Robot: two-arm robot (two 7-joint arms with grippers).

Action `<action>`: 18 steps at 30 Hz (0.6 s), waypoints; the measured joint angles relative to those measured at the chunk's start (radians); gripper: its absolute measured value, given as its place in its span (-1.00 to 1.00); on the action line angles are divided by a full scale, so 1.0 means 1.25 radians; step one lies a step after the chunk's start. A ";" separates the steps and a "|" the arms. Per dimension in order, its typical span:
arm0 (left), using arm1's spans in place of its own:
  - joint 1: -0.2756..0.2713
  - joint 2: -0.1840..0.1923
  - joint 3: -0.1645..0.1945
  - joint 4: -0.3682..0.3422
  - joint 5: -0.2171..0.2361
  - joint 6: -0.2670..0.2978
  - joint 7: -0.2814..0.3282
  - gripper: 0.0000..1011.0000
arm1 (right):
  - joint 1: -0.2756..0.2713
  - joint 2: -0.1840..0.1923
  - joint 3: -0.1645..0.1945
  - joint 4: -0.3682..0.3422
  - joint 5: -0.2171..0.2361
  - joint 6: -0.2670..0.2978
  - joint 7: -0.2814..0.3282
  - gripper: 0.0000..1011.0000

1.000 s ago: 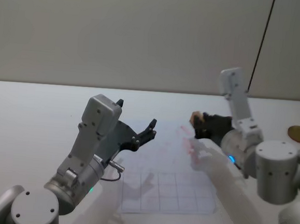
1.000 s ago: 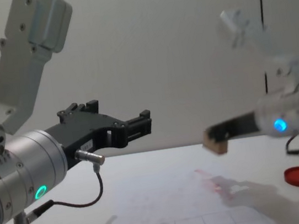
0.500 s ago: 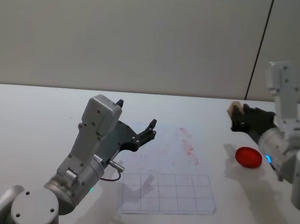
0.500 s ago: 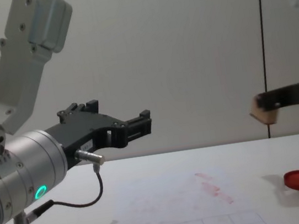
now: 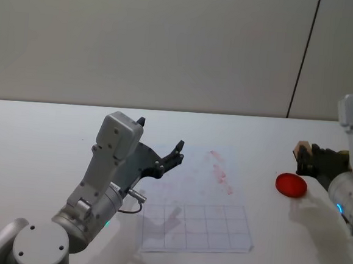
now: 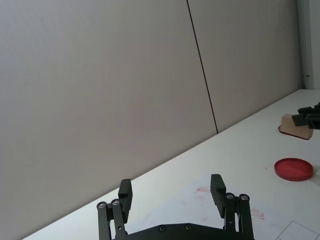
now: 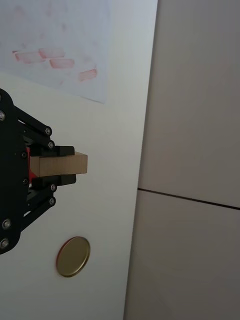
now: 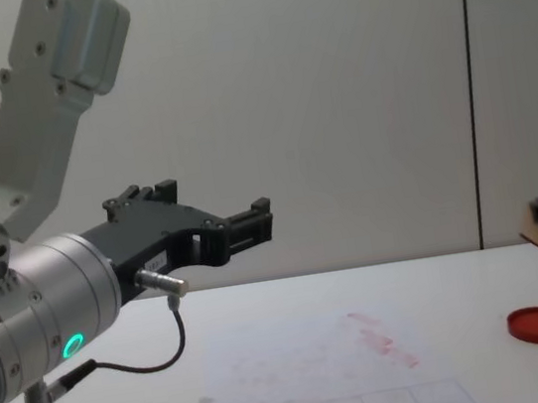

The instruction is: Use the one hand to pick up the stamp and affix it onto the A4 paper.

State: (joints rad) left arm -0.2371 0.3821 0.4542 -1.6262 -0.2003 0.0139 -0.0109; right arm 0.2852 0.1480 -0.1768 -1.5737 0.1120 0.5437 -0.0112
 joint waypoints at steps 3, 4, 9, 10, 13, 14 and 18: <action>0.000 0.000 0.000 0.000 0.000 0.000 0.000 0.96 | -0.008 0.005 0.003 0.000 -0.001 0.006 -0.002 -0.61; 0.000 0.000 0.000 0.000 0.000 0.000 0.000 0.96 | -0.010 0.006 0.005 0.002 -0.003 0.009 -0.002 -0.61; 0.000 0.000 0.000 0.000 0.000 0.000 0.000 0.96 | -0.012 0.009 0.007 0.019 -0.010 0.014 0.000 -0.61; 0.000 0.000 0.000 0.000 0.000 0.000 0.000 0.96 | -0.012 0.009 0.007 0.024 -0.011 0.015 0.000 -0.61; 0.000 0.000 0.000 0.000 0.000 0.000 0.000 0.96 | -0.008 0.009 0.007 0.042 -0.017 0.015 0.005 -0.61; 0.000 0.000 0.000 0.000 0.000 0.000 0.000 0.96 | -0.004 0.008 0.007 0.052 -0.021 0.013 0.008 -0.61; 0.000 0.000 0.000 0.000 0.000 0.000 0.000 0.96 | 0.006 0.006 0.007 0.080 -0.029 0.004 0.017 -0.61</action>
State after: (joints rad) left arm -0.2371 0.3821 0.4542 -1.6262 -0.2004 0.0139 -0.0109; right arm 0.2921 0.1560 -0.1682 -1.4739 0.0759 0.5482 0.0102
